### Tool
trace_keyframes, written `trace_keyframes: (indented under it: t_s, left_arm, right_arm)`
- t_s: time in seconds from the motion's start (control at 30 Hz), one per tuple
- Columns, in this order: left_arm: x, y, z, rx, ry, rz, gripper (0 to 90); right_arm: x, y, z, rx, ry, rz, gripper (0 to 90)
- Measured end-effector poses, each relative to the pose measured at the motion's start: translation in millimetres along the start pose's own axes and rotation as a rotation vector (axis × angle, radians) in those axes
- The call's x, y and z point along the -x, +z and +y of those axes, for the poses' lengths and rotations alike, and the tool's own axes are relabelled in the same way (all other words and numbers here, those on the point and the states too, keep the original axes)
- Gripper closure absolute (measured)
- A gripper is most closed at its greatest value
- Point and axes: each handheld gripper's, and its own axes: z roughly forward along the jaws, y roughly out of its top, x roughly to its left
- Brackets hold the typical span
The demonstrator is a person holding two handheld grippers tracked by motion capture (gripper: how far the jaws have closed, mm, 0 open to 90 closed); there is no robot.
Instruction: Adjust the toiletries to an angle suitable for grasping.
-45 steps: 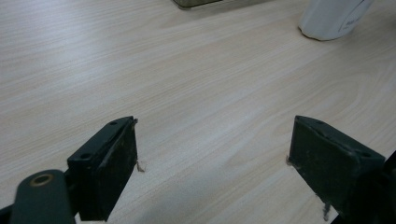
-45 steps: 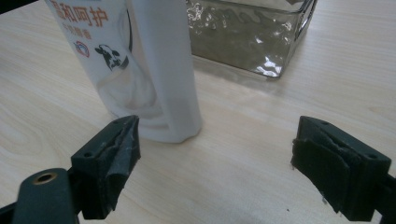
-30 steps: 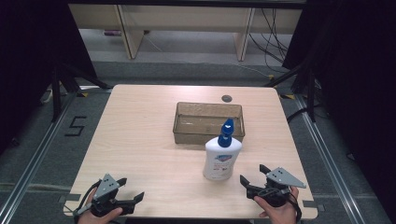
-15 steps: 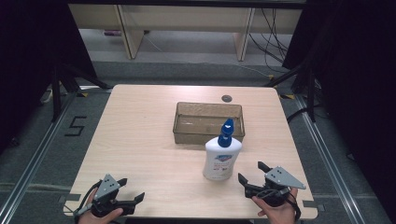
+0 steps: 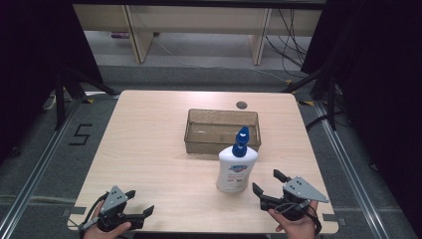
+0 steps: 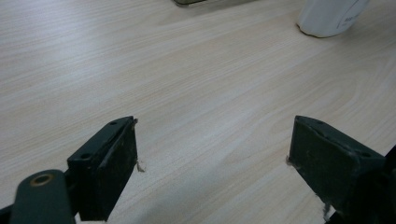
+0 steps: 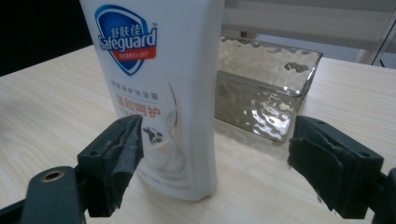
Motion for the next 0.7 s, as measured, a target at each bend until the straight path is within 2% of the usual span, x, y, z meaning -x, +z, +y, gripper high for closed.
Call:
trace_keyframes:
  t_s: [0.07, 0.1, 0.23, 0.27, 0.33, 0.4, 0.5, 0.6, 0.7]
  left_arm:
    - [0.5, 0.3, 0.1, 0.004, -0.003, -0.004, 14.7]
    - [0.6, 0.3, 0.1, 0.004, -0.001, -0.004, 14.7]
    - [0.9, -0.4, 0.6, -0.007, 0.006, 0.008, 14.7]
    - [0.6, 0.4, 0.1, 0.004, -0.002, -0.001, 14.7]
    - [0.3, 0.1, 0.3, 0.005, -0.002, 0.002, 14.7]
    - [0.2, 0.1, 0.2, 0.005, -0.002, 0.002, 14.7]
    - [0.1, 0.3, 0.3, 0.004, 0.004, -0.001, 14.7]
    - [-0.4, -0.1, 0.3, 0.002, 0.006, 0.002, 14.7]
    - [-0.6, -0.1, 0.3, 0.003, 0.005, 0.004, 14.7]
  right_arm:
    - [-0.8, -1.3, 1.8, -0.013, 0.006, 0.02, 18.2]
    - [-2.8, -2.1, 2.1, -0.021, 0.024, 0.018, 18.1]
    - [-2.1, -2.3, 5.0, -0.01, -0.008, 0.02, 18.3]
    - [-2.0, -1.7, 5.4, 0.001, -0.013, 0.027, 18.5]
    - [-3.8, -2.8, 6.3, -0.009, 0.004, 0.028, 19.4]
    - [-2.7, -4.3, 8.1, -0.015, -0.018, 0.025, 19.6]
    - [-4.7, -4.2, 9.8, -0.007, 0.004, 0.032, 19.9]
    - [-4.1, -5.3, 12.3, -0.005, -0.004, 0.039, 20.1]
    - [-4.4, -7.8, 16.1, -0.001, 0.0, 0.027, 20.4]
